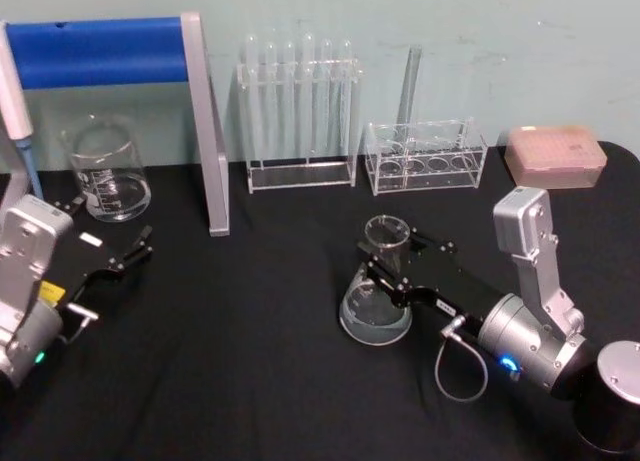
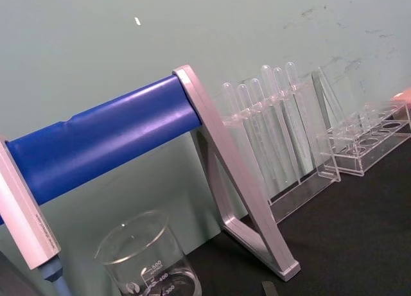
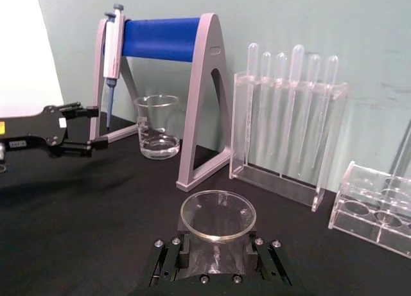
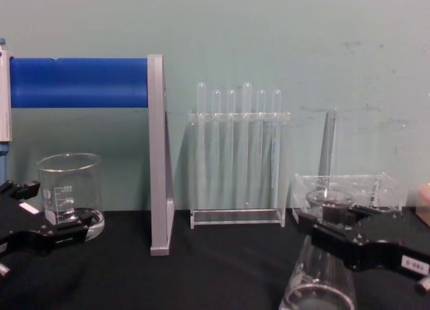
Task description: Grasp the erlenmeyer flask with one hand, shake it three times, then place it back.
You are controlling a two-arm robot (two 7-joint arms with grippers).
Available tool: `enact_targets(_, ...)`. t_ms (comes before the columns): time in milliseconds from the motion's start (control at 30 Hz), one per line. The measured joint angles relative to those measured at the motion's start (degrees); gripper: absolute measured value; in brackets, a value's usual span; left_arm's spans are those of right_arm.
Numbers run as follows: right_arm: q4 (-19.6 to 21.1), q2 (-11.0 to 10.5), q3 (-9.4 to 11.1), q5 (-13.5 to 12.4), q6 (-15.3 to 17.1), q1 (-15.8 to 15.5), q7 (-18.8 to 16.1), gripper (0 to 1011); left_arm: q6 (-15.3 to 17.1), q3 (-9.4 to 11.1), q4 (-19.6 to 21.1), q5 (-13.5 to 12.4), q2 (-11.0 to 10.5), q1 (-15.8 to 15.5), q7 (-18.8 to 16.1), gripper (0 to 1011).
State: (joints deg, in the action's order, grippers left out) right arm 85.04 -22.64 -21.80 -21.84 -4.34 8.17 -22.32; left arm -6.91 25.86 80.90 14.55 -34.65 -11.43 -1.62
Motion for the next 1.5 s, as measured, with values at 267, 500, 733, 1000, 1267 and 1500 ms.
enact_targets(267, 4.4, -0.2, 1.9, 1.1, 2.5, -1.5, 1.5, 456, 0.0, 0.0, 0.0, 0.0, 0.0, 0.0, 0.0, 1001)
enact_targets(500, 8.8, -0.5, 3.8, 1.1, 5.1, -2.6, 2.6, 456, 0.0, 0.0, 0.0, 0.0, 0.0, 0.0, 0.0, 1001)
enact_targets(733, 11.0, -0.7, 4.8, 1.0, 5.8, -3.3, 2.7, 456, 0.0, 0.0, 0.0, 0.0, 0.0, 0.0, 0.0, 1001)
enact_targets(1000, 11.3, -0.4, 5.0, 1.0, 6.0, -3.4, 2.5, 456, 0.0, 0.0, 0.0, 0.0, 0.0, 0.0, 0.0, 1001)
enact_targets(1267, 11.3, -0.3, 5.1, 1.0, 5.9, -3.6, 2.4, 456, 0.0, 0.0, 0.0, 0.0, 0.0, 0.0, 0.0, 1001)
enact_targets(1500, 11.2, -0.1, 5.1, 1.1, 5.9, -3.6, 2.4, 456, 0.0, 0.0, 0.0, 0.0, 0.0, 0.0, 0.0, 1001)
